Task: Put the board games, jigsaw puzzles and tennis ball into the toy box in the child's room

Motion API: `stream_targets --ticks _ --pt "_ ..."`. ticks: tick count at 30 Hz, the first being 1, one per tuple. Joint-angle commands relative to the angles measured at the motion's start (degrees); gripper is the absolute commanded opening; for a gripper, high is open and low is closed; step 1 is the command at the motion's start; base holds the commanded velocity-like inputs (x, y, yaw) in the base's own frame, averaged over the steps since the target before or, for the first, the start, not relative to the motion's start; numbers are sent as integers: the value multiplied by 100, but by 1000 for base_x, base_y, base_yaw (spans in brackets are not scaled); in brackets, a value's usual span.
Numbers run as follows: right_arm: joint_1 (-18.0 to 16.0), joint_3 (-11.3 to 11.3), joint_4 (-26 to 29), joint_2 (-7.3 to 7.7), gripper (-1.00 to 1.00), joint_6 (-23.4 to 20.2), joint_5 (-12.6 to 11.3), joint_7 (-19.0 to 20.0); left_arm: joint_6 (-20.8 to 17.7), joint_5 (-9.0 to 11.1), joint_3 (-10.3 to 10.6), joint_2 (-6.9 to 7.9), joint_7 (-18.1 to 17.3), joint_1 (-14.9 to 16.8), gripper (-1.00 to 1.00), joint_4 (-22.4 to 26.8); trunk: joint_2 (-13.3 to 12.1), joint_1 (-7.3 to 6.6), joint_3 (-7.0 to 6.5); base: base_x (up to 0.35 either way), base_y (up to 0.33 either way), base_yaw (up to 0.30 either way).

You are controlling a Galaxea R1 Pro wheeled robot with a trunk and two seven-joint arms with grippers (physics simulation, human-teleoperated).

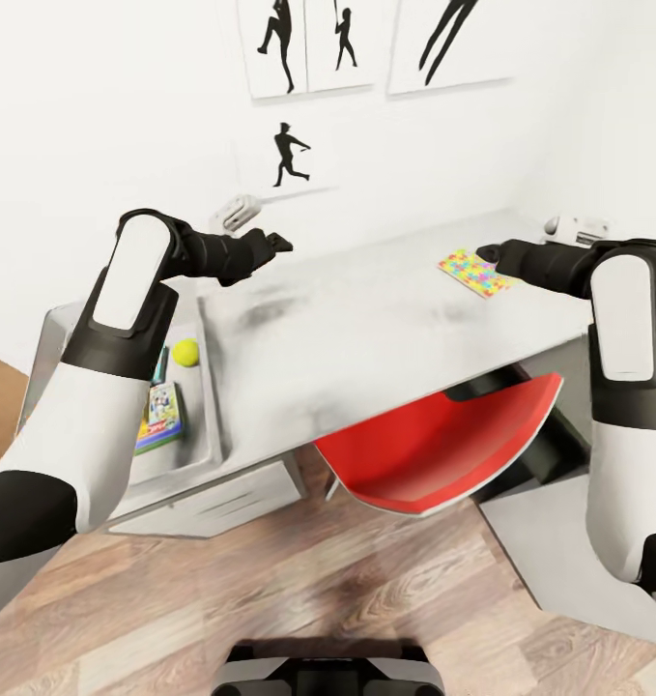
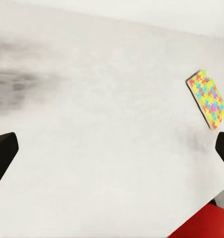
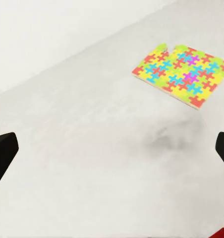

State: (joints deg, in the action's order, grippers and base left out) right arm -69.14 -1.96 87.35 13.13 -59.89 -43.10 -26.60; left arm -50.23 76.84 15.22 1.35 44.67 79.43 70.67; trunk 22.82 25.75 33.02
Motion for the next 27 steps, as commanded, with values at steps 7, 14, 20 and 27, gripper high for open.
stream_targets --ticks 7,14,20,27 --pt "116 145 1 240 100 -11 -73 -40 4 24 16 -195 63 24 100 -13 10 3 9 0 0 -284" --pt "162 217 1 302 100 -11 -71 -39 4 13 19 -249 67 25 100 -19 10 3 9 0 0 -284" --pt "213 333 -2 312 100 -11 -65 -39 4 6 28 -255 67 12 100 -16 10 3 9 0 0 -284" --pt "329 439 -6 325 100 -11 -65 -39 4 6 32 -263 68 5 100 -11 10 3 9 0 0 -284"
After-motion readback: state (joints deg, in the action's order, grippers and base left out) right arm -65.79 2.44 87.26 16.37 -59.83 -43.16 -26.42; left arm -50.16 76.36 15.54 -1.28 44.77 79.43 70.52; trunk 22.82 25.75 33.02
